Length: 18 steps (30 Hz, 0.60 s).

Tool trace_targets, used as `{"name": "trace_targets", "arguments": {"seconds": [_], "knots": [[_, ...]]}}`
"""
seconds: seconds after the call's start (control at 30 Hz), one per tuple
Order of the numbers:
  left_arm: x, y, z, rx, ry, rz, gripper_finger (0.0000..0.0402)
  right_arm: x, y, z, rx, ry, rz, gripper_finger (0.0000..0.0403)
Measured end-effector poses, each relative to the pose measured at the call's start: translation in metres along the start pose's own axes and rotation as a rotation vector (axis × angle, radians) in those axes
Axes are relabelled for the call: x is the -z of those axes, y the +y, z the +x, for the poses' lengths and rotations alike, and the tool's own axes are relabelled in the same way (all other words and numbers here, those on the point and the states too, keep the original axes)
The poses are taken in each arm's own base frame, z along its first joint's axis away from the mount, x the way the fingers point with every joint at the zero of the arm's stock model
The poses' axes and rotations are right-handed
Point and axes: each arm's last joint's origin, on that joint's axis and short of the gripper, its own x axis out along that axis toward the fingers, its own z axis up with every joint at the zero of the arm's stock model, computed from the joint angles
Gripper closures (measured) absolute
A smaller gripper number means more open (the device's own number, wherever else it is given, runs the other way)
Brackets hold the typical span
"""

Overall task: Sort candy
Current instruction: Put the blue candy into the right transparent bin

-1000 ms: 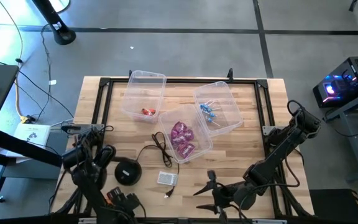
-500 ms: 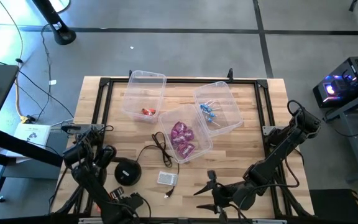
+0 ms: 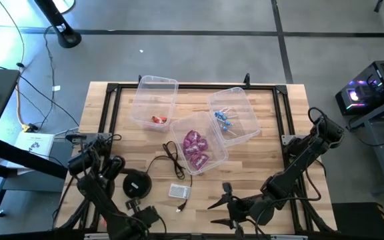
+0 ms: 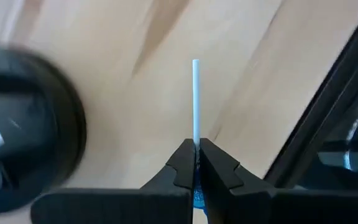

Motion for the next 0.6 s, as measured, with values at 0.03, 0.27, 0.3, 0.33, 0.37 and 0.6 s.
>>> {"name": "trace_targets", "arguments": {"seconds": [0.03,0.27,0.3,0.33,0.37,0.6], "knots": [[-0.002,-0.001,-0.002,0.0,-0.023,0.015,0.04,0.0,0.0,0.0,0.0,0.0,0.0,0.021],[-0.03,-0.002,-0.014,-0.018,-0.224,0.146,0.0401,-0.001,0.002,-0.001,-0.008,-0.014,-0.022,0.021],[-0.036,-0.002,-0.016,-0.026,-0.264,0.16,0.0401,-0.002,0.004,-0.002,-0.012,-0.026,-0.033,0.021],[-0.042,-0.002,-0.019,-0.032,-0.306,0.177,0.0401,-0.003,0.006,-0.003,-0.018,-0.041,-0.042,0.021],[-0.047,-0.002,-0.022,-0.043,-0.347,0.197,0.0401,-0.005,0.007,-0.004,-0.025,-0.056,-0.054,0.021],[-0.101,0.005,-0.035,-0.142,-0.511,0.318,0.0401,-0.017,0.019,-0.014,-0.049,-0.178,-0.122,0.021]]}}
